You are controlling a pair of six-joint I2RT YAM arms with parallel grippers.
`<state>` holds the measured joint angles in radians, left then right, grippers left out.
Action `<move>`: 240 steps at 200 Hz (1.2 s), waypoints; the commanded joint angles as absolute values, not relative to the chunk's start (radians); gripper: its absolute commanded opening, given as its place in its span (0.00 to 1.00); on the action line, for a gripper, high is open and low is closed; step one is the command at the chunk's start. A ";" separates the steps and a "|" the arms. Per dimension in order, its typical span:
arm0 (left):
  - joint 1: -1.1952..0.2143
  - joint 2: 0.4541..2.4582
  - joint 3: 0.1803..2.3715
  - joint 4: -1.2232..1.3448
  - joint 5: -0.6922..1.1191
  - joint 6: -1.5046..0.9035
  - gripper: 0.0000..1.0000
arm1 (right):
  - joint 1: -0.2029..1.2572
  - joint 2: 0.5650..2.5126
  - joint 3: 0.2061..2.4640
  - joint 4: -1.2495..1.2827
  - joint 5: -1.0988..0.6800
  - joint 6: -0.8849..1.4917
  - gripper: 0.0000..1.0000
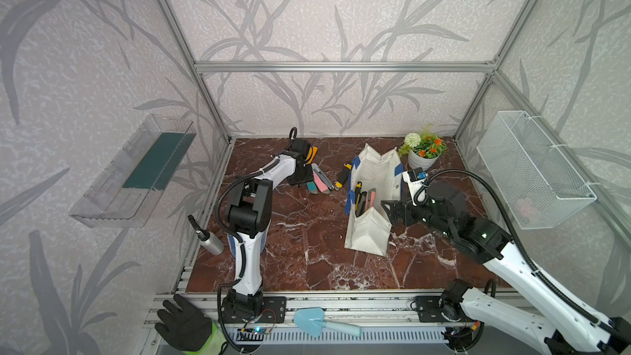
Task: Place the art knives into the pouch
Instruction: Pick up the utility knife at the center of the board.
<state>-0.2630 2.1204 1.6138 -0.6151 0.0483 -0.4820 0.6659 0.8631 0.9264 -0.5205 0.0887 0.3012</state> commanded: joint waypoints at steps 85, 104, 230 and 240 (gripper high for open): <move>-0.261 2.222 1.666 -0.620 0.080 -0.502 0.42 | 0.661 0.844 0.939 -0.535 0.210 0.347 0.99; -0.261 2.229 1.664 -0.622 0.068 -0.501 0.41 | 0.661 0.835 0.934 -0.536 0.217 0.348 0.99; -0.280 2.270 1.666 -0.700 -0.038 -0.489 0.34 | 0.657 0.733 0.874 -0.557 0.281 0.331 0.99; -0.284 2.268 1.658 -0.698 -0.050 -0.484 0.34 | 0.658 0.728 0.872 -0.558 0.284 0.324 0.99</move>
<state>-0.2790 2.2120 1.6829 -0.6083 0.0055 -0.4896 0.6598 0.7486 0.8791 -0.5533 0.2604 0.3428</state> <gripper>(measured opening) 0.340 0.990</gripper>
